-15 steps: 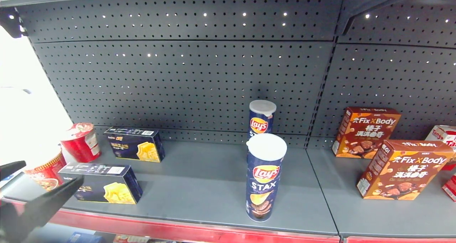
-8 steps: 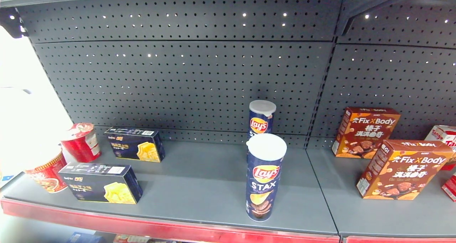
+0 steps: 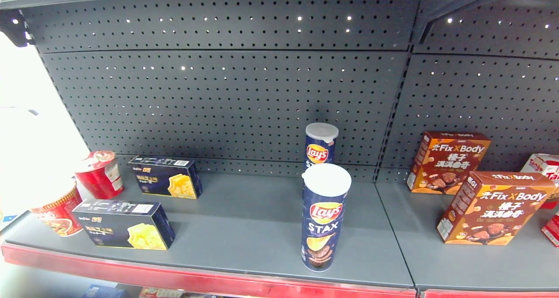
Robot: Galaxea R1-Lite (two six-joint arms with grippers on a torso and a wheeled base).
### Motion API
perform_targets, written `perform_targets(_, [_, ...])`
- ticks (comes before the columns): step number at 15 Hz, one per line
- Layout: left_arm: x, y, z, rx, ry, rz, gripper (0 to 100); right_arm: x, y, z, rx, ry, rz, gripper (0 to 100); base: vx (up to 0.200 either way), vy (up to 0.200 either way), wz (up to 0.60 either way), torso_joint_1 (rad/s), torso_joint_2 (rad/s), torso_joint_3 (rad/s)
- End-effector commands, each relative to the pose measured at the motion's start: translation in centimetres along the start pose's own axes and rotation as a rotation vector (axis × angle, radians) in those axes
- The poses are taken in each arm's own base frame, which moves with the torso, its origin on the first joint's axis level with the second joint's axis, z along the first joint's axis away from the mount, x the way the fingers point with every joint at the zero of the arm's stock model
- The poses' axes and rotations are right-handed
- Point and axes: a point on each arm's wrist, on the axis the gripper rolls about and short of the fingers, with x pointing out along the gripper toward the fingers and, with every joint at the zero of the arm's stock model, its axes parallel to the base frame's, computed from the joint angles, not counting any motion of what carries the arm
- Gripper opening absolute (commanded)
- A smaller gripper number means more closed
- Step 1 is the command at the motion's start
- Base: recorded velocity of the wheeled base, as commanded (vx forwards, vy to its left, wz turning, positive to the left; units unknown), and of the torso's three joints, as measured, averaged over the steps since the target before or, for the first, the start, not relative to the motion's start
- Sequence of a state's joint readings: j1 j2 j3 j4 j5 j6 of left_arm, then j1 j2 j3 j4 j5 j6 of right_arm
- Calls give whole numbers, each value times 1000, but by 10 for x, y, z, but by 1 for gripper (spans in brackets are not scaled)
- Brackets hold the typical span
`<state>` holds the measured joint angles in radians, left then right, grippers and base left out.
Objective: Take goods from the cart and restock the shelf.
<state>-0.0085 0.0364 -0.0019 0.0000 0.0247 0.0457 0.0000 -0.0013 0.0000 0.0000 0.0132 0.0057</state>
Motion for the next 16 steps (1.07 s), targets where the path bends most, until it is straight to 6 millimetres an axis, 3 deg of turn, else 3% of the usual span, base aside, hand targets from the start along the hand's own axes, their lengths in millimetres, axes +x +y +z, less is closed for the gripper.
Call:
perform_targets(1, [-1, -1, -1, -40, -20, -20, 100, 0, 0, 0, 0, 1, 1, 100, 0, 0, 0, 0, 0, 0])
perform_targets(11, [-2, -1, -1, -40, -21, -20, 100, 0, 0, 0, -3, 3, 7, 100, 0, 0, 0, 0, 0, 0])
perform_targets(14, [-2, -1, -1, -45, -21, -14, 100, 0, 0, 0, -1, 1, 5, 100, -200, 0, 0, 10, 9, 1])
perform_targets(16, [-2, -1, -1, -43, -23, -16, 100, 0, 0, 0, -1, 3, 5, 100, 0, 0, 0, 0, 0, 0])
